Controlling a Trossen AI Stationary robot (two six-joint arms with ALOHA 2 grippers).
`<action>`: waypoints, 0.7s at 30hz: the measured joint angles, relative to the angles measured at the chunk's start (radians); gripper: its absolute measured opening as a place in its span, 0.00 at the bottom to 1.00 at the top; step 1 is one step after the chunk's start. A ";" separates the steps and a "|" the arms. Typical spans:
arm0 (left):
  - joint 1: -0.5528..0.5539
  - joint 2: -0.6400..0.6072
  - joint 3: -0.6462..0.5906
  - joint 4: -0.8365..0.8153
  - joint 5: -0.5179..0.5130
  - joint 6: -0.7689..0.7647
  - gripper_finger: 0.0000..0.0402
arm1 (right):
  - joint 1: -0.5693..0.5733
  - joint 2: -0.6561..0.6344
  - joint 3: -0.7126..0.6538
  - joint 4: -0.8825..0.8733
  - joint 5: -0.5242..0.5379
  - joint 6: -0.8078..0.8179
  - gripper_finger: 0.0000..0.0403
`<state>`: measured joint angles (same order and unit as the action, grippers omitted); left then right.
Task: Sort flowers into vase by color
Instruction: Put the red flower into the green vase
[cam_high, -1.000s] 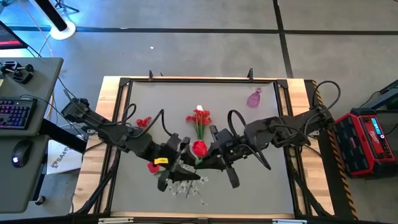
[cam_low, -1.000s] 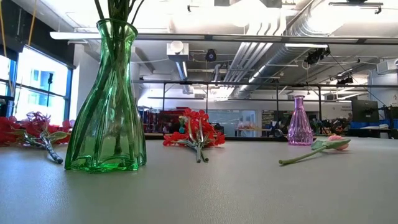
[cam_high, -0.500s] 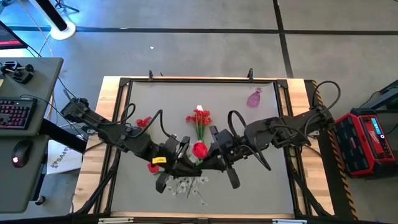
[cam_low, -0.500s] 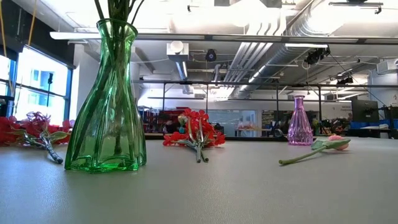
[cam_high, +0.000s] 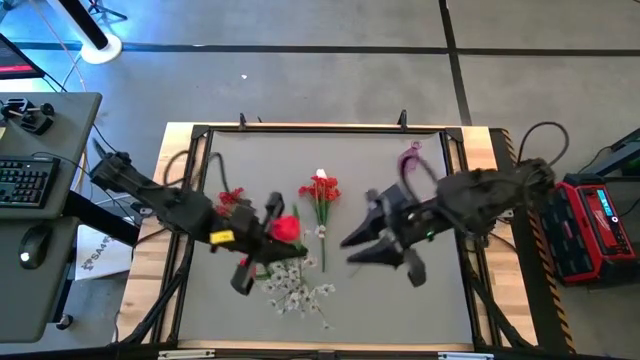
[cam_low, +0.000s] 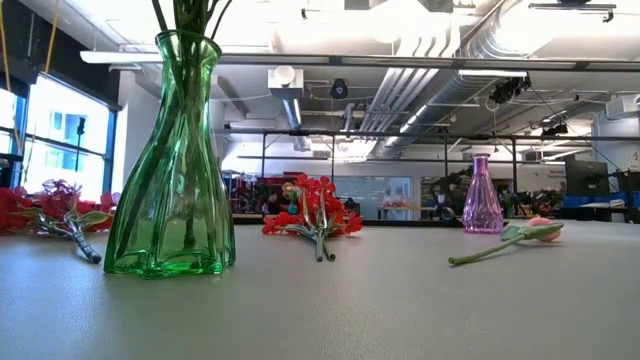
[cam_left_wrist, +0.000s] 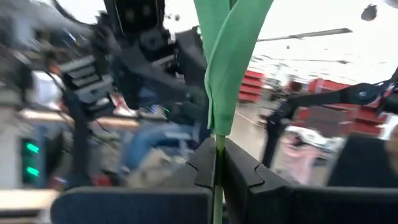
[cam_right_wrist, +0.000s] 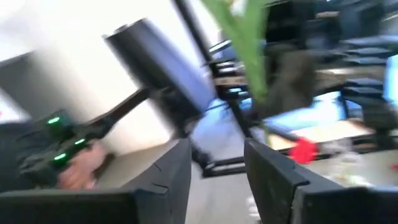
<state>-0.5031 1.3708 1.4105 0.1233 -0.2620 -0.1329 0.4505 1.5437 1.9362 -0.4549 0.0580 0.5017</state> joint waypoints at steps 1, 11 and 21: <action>-0.004 -0.013 0.000 -0.001 -0.024 0.032 0.00 | 0.013 -0.018 0.000 -0.019 0.058 -0.002 0.34; -0.074 -0.100 -0.001 -0.066 -0.312 0.256 0.00 | 0.275 -0.123 0.001 -0.234 0.846 -0.107 0.35; -0.077 -0.115 -0.003 -0.139 -0.353 0.250 0.00 | 0.449 -0.126 -0.047 -0.664 1.217 0.281 0.35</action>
<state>-0.5797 1.2556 1.4078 -0.0154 -0.6147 0.1169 0.8994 1.4181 1.8896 -1.1191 1.2754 0.7831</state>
